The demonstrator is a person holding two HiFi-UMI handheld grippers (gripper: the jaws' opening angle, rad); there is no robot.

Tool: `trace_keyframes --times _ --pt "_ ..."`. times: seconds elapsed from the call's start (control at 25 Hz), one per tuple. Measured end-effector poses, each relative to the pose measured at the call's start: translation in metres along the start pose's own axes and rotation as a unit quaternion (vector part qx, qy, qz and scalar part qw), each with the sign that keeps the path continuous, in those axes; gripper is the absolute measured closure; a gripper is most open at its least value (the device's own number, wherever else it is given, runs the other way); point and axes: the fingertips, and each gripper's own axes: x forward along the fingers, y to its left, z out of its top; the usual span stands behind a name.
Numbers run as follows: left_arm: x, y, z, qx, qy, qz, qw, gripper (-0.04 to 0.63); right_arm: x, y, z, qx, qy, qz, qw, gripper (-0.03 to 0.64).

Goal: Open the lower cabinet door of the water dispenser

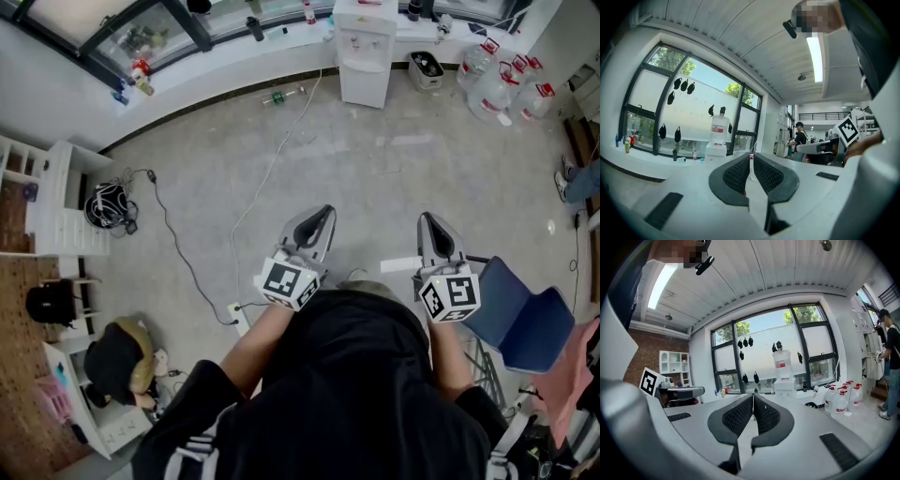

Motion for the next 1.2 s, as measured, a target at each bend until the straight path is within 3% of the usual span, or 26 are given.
trace_keyframes --times 0.12,0.24,0.36,0.6,0.96,1.2 --pt "-0.004 0.012 -0.002 -0.005 0.003 0.002 1.0000 0.572 0.006 0.006 -0.004 -0.011 0.008 -0.001 1.000 0.602" --pt "-0.005 0.029 -0.007 -0.021 0.014 0.006 0.9997 0.414 0.017 0.010 -0.015 -0.005 0.025 -0.005 1.000 0.429" --pt "-0.006 0.049 -0.014 -0.024 0.021 0.012 0.9994 0.329 0.027 0.012 -0.024 -0.005 0.040 -0.016 0.999 0.388" --pt "-0.019 0.105 -0.019 -0.043 0.031 0.011 0.9986 0.318 0.065 0.037 -0.030 0.010 0.063 -0.028 0.998 0.387" --pt "-0.022 0.214 -0.014 -0.064 0.041 -0.019 0.9969 0.318 0.159 0.107 -0.016 0.033 0.080 -0.052 0.995 0.388" --pt "-0.031 0.282 -0.008 -0.071 0.049 -0.052 0.9950 0.318 0.211 0.155 -0.007 0.019 0.086 -0.075 0.993 0.388"
